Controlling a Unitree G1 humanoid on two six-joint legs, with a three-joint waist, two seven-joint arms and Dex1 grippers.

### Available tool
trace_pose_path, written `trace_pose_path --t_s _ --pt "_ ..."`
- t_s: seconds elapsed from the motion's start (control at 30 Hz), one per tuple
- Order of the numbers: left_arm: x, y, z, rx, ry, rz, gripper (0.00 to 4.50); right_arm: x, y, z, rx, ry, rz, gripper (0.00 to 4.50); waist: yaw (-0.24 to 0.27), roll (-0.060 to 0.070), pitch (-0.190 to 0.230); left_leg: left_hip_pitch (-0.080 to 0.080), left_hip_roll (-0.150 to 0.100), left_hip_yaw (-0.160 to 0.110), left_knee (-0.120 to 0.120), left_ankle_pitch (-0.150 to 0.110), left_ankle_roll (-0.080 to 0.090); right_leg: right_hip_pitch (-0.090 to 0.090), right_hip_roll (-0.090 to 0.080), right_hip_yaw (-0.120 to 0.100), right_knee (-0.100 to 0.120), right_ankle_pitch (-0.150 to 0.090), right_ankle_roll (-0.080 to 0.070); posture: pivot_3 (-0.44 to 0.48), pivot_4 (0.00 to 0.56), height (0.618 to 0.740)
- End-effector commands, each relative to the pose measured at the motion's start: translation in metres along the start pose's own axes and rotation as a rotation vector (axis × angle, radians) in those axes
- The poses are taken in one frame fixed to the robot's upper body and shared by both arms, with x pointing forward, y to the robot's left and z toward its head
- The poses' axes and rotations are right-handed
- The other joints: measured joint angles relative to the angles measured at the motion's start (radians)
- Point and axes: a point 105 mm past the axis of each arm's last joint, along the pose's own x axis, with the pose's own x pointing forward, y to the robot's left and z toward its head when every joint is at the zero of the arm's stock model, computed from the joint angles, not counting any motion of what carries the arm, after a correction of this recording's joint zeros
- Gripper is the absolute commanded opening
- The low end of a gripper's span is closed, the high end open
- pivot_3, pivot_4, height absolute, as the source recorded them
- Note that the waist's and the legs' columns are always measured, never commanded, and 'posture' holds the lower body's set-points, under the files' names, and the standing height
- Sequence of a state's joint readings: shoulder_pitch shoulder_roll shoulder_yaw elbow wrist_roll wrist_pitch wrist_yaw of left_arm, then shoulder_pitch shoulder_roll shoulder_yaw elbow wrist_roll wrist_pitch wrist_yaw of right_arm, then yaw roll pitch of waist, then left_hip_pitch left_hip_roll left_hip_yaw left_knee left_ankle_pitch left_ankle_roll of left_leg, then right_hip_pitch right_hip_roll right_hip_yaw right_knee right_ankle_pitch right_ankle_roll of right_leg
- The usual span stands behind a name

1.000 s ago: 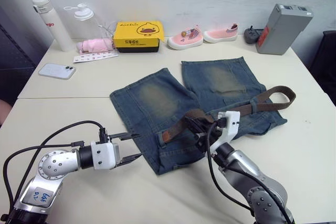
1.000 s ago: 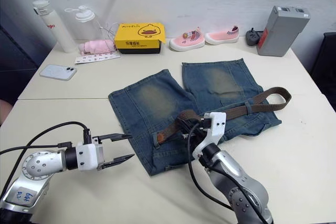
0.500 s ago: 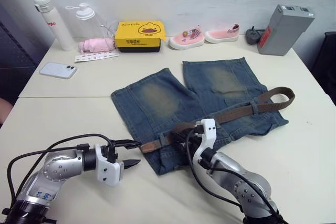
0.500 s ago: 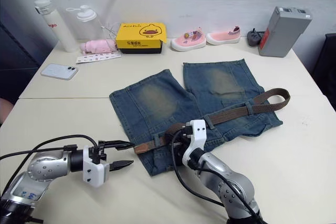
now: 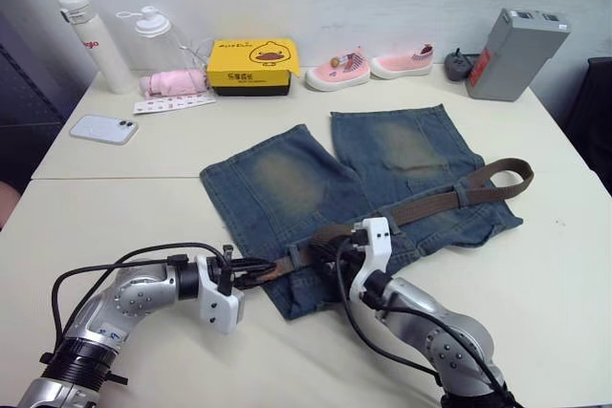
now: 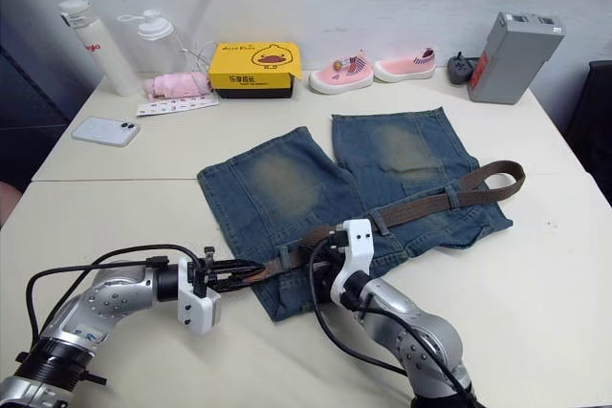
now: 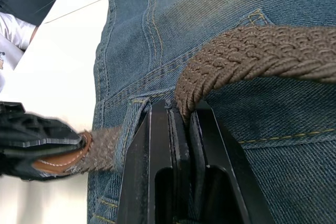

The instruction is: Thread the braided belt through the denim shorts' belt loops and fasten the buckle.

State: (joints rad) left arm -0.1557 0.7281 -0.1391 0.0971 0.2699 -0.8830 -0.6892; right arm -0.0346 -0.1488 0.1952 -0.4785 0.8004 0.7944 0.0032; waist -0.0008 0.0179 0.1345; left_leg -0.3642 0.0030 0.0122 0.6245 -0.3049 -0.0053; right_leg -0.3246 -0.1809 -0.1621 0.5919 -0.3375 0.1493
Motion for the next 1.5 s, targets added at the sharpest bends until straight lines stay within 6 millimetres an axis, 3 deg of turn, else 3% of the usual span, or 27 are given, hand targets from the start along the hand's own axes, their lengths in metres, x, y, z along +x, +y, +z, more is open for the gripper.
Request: trace_pose_path --t_s 0.03,0.17,0.2,0.23,0.4,0.53,0.63,0.8,1.0,1.1,1.27,1.4,1.5 --pt "-0.002 0.0 -0.006 0.024 0.029 -0.009 0.05 -0.002 0.008 0.006 -0.011 -0.024 0.032 0.0 0.0 0.0 0.0 0.0 0.0 0.0 0.0 0.0 0.0 0.0 0.0 0.0 0.0 0.0 0.0 0.0 0.15 0.683" --pt "-0.003 0.0 -0.006 0.028 0.027 0.002 0.05 -0.005 0.005 0.01 -0.001 -0.035 0.016 0.0 0.0 0.0 0.0 0.0 0.0 0.0 0.0 0.0 0.0 0.0 0.0 0.0 0.0 0.0 0.0 0.0 0.15 0.683" --pt "-0.003 0.0 -0.005 0.027 0.025 0.006 0.0 -0.007 0.005 0.013 0.01 -0.046 0.02 0.78 0.0 0.0 0.0 0.0 0.0 0.0 0.0 0.0 0.0 0.0 0.0 0.0 0.0 0.0 0.0 0.0 0.15 0.683" --pt "-0.004 0.0 -0.005 0.026 0.025 0.009 0.0 -0.01 0.005 0.015 0.016 -0.053 0.026 0.95 0.001 0.0 0.0 0.0 0.0 0.0 0.0 0.0 0.0 0.0 0.0 0.0 0.0 0.0 0.0 0.0 0.15 0.683" --pt "-0.004 0.002 -0.005 0.015 0.033 0.033 0.0 -0.041 0.009 0.035 -0.11 -0.083 0.066 3.24 0.002 0.001 0.0 -0.001 0.0 0.0 0.0 0.0 0.0 0.0 -0.001 0.0 0.0 0.0 0.0 0.0 0.15 0.683" --pt "-0.003 0.0 -0.004 0.009 0.027 0.041 0.0 -0.059 -0.023 0.029 -0.271 0.031 -0.065 3.24 0.004 -0.001 0.0 -0.001 -0.001 0.0 0.0 0.0 0.001 0.001 -0.001 0.0 -0.001 0.0 0.0 0.0 0.15 0.683" --pt "-0.003 -0.002 -0.003 -0.003 0.023 0.046 0.0 -0.064 -0.048 0.028 -0.327 0.076 -0.18 2.36 0.003 -0.001 0.0 -0.001 -0.001 0.0 0.0 0.0 0.0 0.001 -0.001 0.0 -0.002 0.0 0.0 0.0 0.15 0.683" --pt "-0.018 -0.011 -0.005 -0.015 0.034 0.025 0.0 -0.058 -0.063 0.014 -0.391 0.154 -0.263 0.08 0.001 -0.001 0.0 0.001 0.0 0.002 0.0 0.0 0.0 0.001 -0.001 0.0 -0.002 0.0 0.0 0.0 0.15 0.683" --pt "-0.084 -0.04 -0.028 -0.048 0.136 -0.105 0.0 -0.044 -0.047 0.005 -0.37 0.157 -0.203 0.08 -0.003 -0.005 0.0 0.006 0.001 0.005 -0.003 0.0 -0.001 0.001 -0.001 -0.001 -0.002 0.0 0.0 0.0 0.15 0.683" --pt "-0.138 -0.052 -0.041 -0.07 0.242 -0.197 0.0 -0.039 -0.044 0.002 -0.369 0.159 -0.196 0.08 -0.003 -0.005 0.0 0.009 0.008 0.007 -0.005 -0.002 -0.002 0.0 -0.001 -0.003 -0.002 0.0 0.0 0.0 0.15 0.683" --pt "-0.221 -0.073 -0.041 -0.166 0.441 -0.381 0.0 -0.035 -0.043 0.002 -0.368 0.157 -0.19 0.08 -0.007 -0.011 0.001 0.012 0.01 0.017 -0.008 -0.005 -0.002 -0.004 0.001 -0.008 0.0 -0.001 -0.001 0.0 0.15 0.683" --pt "-0.24 -0.08 -0.039 -0.217 0.501 -0.416 0.0 -0.033 -0.043 0.002 -0.372 0.16 -0.185 0.08 -0.002 -0.012 0.0 0.013 0.01 0.02 -0.009 -0.006 0.0 -0.006 -0.001 -0.009 0.003 -0.001 -0.001 0.0 0.15 0.683" --pt "-0.222 -0.066 -0.047 -0.177 0.464 -0.293 1.3 -0.032 -0.042 0.003 -0.371 0.158 -0.178 0.0 -0.001 -0.015 -0.001 0.013 0.011 0.022 -0.009 -0.007 0.001 -0.01 -0.001 -0.009 0.006 -0.001 -0.001 0.0 0.15 0.683"
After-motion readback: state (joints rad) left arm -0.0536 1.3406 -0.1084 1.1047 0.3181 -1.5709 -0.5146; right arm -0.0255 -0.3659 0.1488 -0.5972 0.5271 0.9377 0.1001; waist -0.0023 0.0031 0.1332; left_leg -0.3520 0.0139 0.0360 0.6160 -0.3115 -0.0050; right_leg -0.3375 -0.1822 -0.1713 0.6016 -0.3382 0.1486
